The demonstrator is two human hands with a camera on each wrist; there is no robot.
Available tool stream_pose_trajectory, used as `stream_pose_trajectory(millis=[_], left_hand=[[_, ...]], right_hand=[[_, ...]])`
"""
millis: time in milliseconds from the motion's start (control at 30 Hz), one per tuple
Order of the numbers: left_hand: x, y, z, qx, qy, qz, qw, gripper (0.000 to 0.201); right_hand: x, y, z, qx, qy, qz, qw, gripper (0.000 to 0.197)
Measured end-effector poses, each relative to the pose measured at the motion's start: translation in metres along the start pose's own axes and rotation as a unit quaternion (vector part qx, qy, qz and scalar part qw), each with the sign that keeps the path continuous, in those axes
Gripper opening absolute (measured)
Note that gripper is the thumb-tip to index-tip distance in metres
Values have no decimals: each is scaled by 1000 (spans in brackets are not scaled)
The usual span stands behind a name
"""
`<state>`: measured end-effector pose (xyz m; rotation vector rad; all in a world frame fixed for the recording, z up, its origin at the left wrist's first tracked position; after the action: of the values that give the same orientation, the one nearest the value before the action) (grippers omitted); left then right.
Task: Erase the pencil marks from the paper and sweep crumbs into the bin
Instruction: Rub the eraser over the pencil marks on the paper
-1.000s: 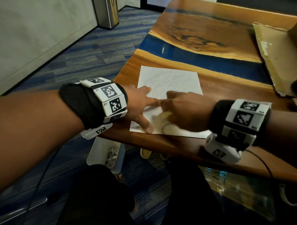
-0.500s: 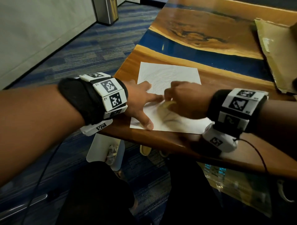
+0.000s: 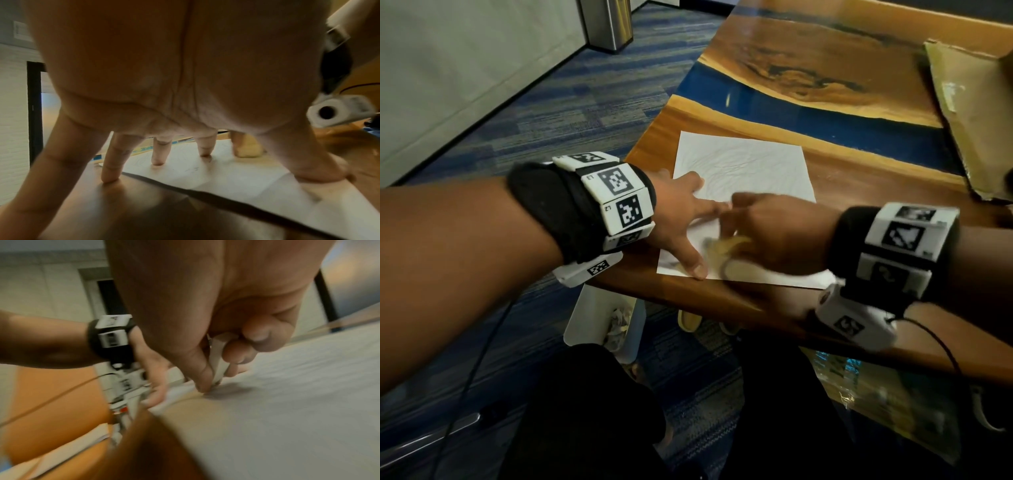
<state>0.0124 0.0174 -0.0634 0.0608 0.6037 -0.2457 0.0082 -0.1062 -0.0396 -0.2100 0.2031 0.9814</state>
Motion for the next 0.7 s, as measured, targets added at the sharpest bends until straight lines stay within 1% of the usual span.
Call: stream_pose_trajectory(millis=[67,100,133,233,267,333,367,400,433,500,533,567,633,667,700], left_hand=[[1,-1,0,8,-2,5,1000,118],[1,-1,0,8,-3,7,1000,118],[1,-1,0,5,-2,7,1000,118],[1,-2,2,-3,3,4,1000,117],[2,-2,2,0,1,4,1000,117],[2,-3,2,6,-1,8,1000,119],[2,-3,2,6,0,10,1000,119],[2,-4,3,4,2,10,1000,119],[2,-5,4,2,5,8,1000,117],[2,-6,6,-4,13,4,1000,113],[3,-7,7,-4,14,5,1000,112],[3,-8,7,-1,14,8,1000,113],[3,-8,6,11,9,14,1000,118],[2,-8,6,13,9,16,1000,119],[2,-9,6,12,10,17,1000,117]], right_hand=[[3,-30,1,6,4,-87,996,28],[3,-35,1,-2,3,-100,995,29],[1,-28,0,-2,0,-86,996,28],[-7,9,-5,-3,-3,30,1000,24],[-6,5,-4,-7,-2,24,1000,25],[-2,-22,-1,-11,0,-63,998,28],[-1,-32,0,-19,-3,-91,996,29],[-2,-32,0,-24,-7,-93,995,28],[-5,-22,0,-19,-6,-67,998,27],[-11,8,-5,-26,-2,30,999,24],[-13,15,-7,-32,4,57,998,25],[-11,7,-4,-35,4,36,999,27],[-5,-21,1,-34,0,-54,998,30],[-4,-27,2,-40,-3,-73,997,30],[-6,-23,1,-42,-6,-62,997,29]])
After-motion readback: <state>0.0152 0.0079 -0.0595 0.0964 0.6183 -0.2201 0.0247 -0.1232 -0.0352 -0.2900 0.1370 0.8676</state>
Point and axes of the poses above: each hand's wrist, its own x-axis towards the middle knuckle, its own z-axis out of the back of the hand, y = z × x, the point moved 6 cm from there along x, towards the middle knuckle, and after that the axes turned 10 degrees about -x, right-handed, at the moved point
